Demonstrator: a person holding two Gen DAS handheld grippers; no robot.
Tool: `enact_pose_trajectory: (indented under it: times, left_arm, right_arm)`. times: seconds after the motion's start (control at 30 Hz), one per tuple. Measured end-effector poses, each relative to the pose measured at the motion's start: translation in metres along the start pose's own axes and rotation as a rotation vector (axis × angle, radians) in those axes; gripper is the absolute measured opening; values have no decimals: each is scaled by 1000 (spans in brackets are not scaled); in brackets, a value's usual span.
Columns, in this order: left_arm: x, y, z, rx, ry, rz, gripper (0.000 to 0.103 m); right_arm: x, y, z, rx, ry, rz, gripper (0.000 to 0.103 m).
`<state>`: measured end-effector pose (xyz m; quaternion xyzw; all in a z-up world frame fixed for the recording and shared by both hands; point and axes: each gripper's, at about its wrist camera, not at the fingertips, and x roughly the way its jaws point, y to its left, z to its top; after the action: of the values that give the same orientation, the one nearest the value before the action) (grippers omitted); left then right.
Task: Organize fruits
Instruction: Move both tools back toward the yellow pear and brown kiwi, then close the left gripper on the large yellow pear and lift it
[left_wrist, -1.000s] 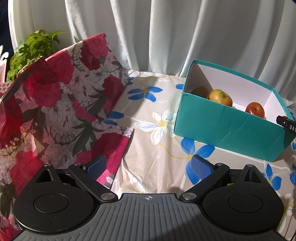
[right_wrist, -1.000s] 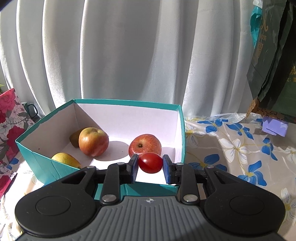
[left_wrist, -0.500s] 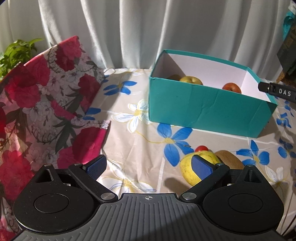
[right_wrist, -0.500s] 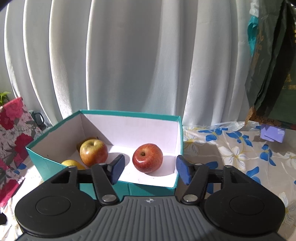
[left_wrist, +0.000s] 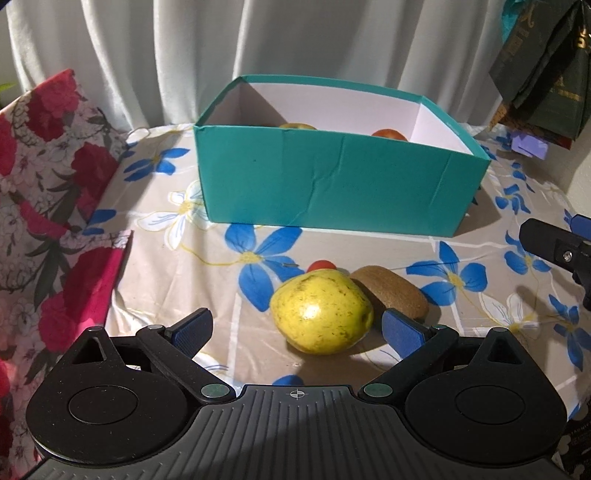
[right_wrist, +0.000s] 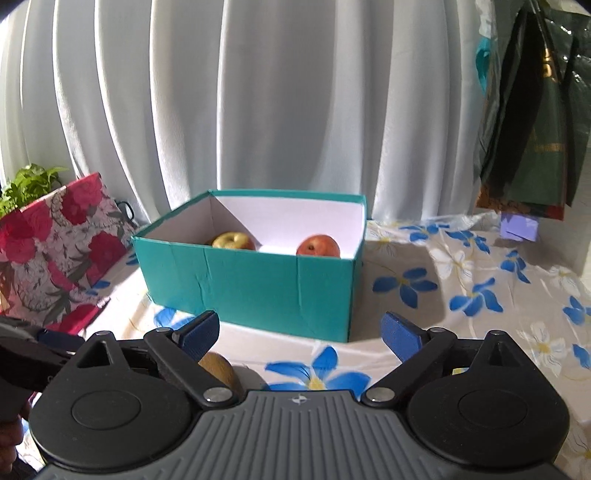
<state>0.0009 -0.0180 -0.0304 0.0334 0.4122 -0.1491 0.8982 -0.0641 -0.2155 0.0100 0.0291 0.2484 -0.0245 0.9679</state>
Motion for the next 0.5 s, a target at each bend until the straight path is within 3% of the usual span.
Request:
enact_pose_trajectory:
  times: [0.5]
  left_arm:
    - [27, -9, 0, 148, -5, 2, 97]
  right_arm:
    - [0, -7, -9, 31, 38, -43, 95]
